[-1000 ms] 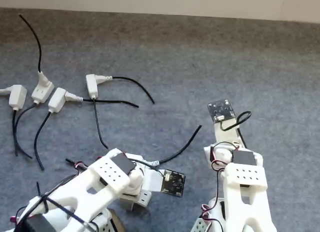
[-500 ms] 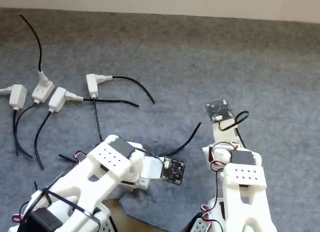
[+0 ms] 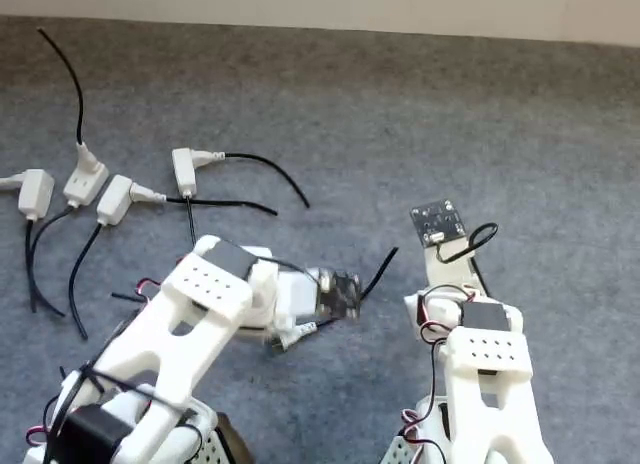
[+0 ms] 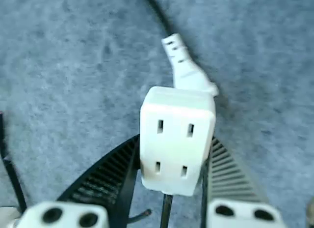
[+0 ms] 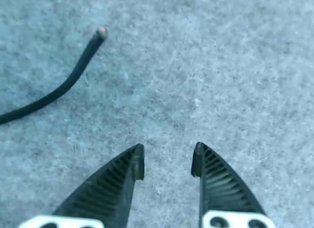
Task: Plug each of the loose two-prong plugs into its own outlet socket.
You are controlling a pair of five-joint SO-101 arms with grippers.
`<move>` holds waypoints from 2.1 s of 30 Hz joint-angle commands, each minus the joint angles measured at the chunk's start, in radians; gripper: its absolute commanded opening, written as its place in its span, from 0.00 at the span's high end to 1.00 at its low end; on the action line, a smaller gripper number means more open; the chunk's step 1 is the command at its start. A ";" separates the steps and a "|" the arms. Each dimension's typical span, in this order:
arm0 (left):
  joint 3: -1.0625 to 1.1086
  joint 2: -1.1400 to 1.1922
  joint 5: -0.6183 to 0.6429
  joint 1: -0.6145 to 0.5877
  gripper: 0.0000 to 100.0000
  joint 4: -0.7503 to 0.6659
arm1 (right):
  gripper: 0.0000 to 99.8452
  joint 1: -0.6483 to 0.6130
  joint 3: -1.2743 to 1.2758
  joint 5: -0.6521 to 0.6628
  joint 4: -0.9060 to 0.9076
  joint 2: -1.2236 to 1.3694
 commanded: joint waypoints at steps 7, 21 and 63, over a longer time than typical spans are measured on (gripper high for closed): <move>-0.214 0.344 -0.041 -0.130 0.84 -0.068 | 0.83 -0.068 0.008 -0.011 -0.012 -0.012; -0.386 0.153 -0.014 -0.197 0.53 0.129 | 0.83 -0.070 0.008 0.026 -0.010 -0.007; -0.101 0.022 1.301 -0.774 0.53 -0.232 | 0.83 -0.779 -0.469 0.497 0.025 0.619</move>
